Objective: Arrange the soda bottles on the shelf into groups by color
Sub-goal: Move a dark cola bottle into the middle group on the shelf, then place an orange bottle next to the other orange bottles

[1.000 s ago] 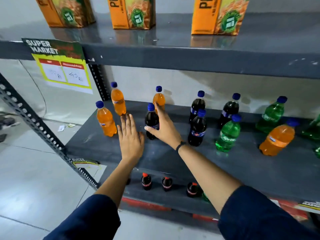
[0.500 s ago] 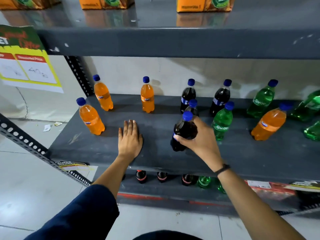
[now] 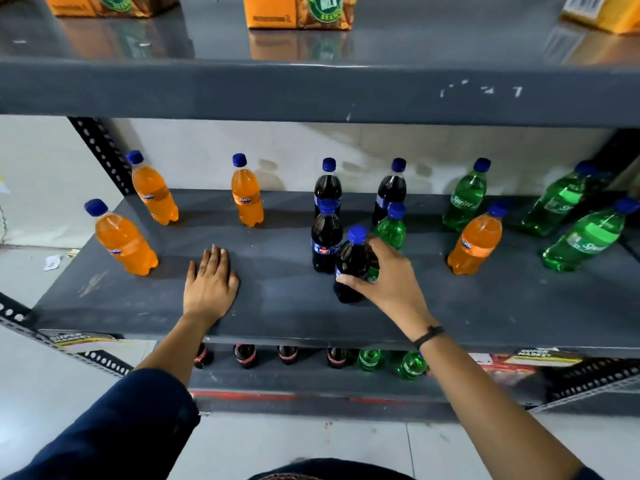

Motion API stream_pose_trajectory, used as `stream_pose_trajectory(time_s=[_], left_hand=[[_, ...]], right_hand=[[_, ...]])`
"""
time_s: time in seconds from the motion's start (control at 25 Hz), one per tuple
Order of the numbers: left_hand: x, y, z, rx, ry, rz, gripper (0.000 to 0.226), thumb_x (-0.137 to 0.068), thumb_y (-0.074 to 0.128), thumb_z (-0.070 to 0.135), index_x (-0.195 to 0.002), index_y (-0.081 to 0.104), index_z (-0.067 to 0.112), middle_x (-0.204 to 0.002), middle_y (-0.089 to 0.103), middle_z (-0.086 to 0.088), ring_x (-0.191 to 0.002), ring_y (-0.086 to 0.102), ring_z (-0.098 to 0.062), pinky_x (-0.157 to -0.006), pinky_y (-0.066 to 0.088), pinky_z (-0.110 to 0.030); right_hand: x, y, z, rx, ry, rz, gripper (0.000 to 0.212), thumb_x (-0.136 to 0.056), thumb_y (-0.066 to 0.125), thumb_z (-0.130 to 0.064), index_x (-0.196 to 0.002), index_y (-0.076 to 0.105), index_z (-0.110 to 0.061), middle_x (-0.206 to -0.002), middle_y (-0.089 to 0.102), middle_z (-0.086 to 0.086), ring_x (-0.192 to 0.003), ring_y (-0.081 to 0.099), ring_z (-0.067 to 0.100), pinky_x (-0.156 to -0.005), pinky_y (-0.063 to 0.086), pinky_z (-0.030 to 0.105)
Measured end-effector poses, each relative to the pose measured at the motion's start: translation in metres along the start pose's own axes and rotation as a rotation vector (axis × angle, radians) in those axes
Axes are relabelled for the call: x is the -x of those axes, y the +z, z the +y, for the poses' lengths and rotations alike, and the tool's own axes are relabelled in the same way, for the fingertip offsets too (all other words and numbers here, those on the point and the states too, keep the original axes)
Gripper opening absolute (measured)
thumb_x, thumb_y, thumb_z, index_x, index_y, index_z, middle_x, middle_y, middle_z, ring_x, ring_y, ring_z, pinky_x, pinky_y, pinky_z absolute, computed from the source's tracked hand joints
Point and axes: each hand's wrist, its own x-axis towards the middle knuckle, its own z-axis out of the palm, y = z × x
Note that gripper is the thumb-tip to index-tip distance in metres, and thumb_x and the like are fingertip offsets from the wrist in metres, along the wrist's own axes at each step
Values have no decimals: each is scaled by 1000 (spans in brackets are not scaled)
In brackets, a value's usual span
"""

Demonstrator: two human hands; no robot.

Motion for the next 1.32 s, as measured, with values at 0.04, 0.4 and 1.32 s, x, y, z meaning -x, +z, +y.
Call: stream_pose_trajectory(time_s=[0.04, 0.4, 1.32], left_hand=[[0, -1, -2, -1, 1, 0, 56, -97, 27, 31, -146, 10, 10, -158, 6, -10, -146, 3, -23, -119, 2, -44], [3, 2, 1, 10, -15, 46, 54, -97, 30, 28, -145, 17, 7, -157, 13, -12, -145, 9, -25, -118, 6, -43], [7, -2, 0, 25, 12, 36, 57, -95, 28, 27, -145, 13, 4, -157, 12, -14, -145, 7, -26, -119, 6, -43]], right_hand=[[4, -2, 3, -9, -12, 32, 65, -69, 73, -52, -121, 51, -21, -116, 62, 0, -105, 59, 16, -81, 51, 28], [-6, -65, 101, -92, 293, 675, 94, -73, 77, -35, -143, 23, -5, -147, 28, 22, -138, 24, 30, -112, 18, 29], [-15, 109, -104, -402, 55, 64, 58, -62, 86, -29, -108, 51, -26, -99, 64, -8, -89, 62, 5, -78, 48, 16]])
